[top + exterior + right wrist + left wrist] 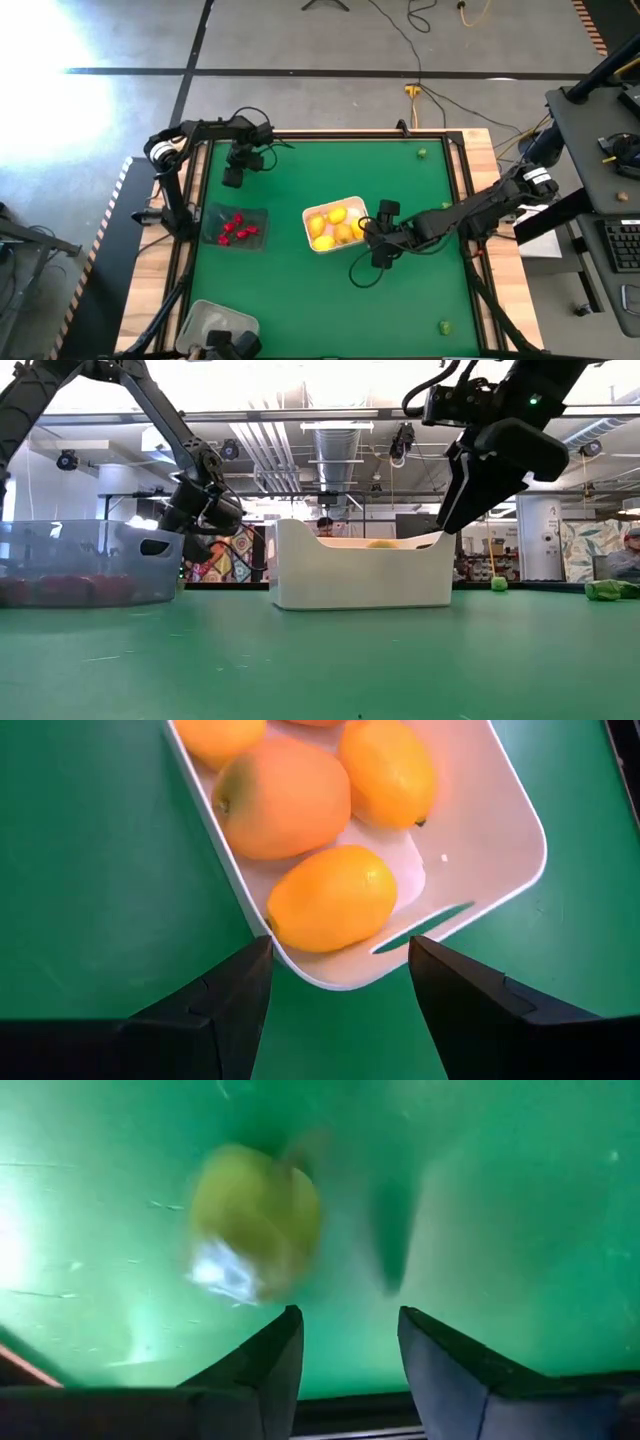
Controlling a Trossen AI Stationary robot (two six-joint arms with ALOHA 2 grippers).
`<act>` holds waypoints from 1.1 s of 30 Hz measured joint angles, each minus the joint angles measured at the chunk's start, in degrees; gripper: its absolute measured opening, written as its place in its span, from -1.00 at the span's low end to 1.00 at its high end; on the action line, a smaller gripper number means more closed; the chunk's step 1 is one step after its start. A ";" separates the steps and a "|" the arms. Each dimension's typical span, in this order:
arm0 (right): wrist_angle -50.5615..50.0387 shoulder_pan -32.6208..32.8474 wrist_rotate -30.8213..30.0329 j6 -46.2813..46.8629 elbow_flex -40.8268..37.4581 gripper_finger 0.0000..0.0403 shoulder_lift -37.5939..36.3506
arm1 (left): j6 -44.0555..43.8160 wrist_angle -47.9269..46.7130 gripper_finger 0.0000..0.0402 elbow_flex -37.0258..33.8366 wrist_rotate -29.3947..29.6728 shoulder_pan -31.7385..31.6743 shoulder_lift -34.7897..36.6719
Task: Sort produce into baskets
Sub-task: Put the green chili pepper into the gray bin
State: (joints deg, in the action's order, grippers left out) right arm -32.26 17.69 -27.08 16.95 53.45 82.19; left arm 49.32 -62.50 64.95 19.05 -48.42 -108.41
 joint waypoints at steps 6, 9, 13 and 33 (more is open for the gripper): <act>-0.03 -0.48 0.03 0.00 0.02 0.12 0.00 | -0.90 -0.53 -0.30 2.15 -0.04 0.00 1.41; -0.14 -0.48 0.06 0.04 0.34 0.12 0.00 | -0.91 -0.65 -0.30 3.64 -0.07 0.02 2.64; -0.36 -0.48 0.08 0.00 0.87 0.12 -0.02 | -2.57 0.20 -0.30 6.13 -3.86 0.00 4.57; -0.52 -0.45 2.22 2.58 1.29 0.12 -0.04 | -57.97 2.29 0.12 13.00 -16.26 -1.33 1.82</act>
State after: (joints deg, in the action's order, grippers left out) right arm -32.78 17.23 -24.86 19.53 54.74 82.15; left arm -8.66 -60.21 77.94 2.79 -49.75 -106.60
